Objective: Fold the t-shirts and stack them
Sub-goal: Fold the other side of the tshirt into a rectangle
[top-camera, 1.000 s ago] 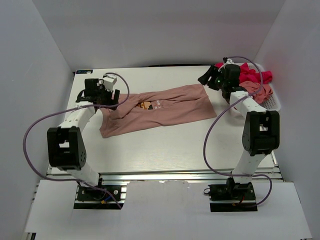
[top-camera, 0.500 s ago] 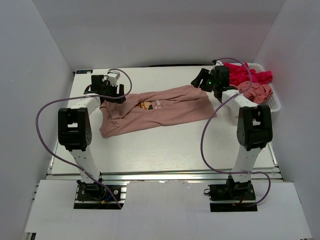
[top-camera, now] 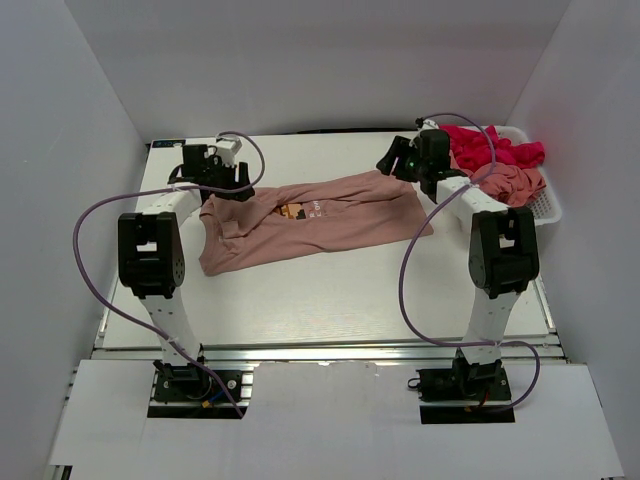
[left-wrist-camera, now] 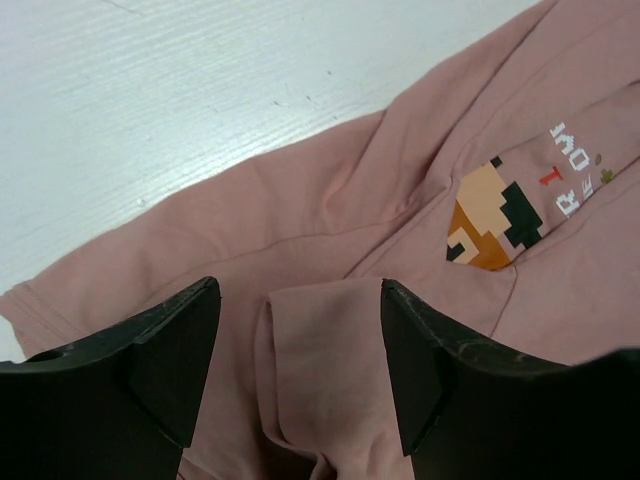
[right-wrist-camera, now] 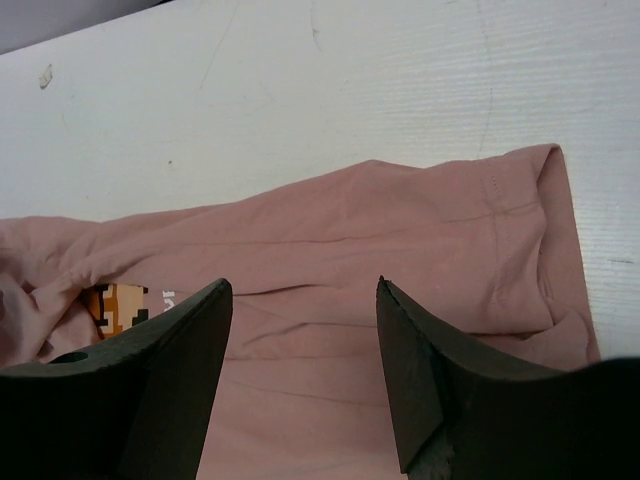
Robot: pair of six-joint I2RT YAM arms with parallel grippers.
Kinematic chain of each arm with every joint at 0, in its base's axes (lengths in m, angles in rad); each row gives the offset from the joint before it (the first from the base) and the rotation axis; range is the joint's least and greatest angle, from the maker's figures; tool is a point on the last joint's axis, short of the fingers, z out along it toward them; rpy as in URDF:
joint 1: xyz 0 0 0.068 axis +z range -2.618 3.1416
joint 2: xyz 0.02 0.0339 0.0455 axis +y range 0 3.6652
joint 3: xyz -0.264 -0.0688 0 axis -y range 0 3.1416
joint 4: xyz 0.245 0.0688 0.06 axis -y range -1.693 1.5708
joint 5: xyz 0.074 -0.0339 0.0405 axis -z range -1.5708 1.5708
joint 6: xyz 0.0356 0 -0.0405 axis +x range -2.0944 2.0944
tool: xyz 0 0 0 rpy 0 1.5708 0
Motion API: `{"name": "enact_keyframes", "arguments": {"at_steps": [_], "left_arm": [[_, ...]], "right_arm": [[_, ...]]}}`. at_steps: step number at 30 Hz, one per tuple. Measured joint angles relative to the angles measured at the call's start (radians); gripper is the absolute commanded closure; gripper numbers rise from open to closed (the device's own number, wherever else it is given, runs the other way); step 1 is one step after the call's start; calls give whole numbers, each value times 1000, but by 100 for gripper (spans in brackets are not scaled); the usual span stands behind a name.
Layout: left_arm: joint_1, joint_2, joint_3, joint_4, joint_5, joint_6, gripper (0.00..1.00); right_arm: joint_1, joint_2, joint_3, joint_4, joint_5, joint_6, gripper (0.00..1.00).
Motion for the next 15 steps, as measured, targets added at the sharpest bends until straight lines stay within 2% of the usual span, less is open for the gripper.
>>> {"name": "enact_keyframes", "arguments": {"at_steps": [15], "left_arm": [[0,-8,-63,-79,10,68,32]], "right_arm": [[0,0,9,-2,26,-16,36]]}}
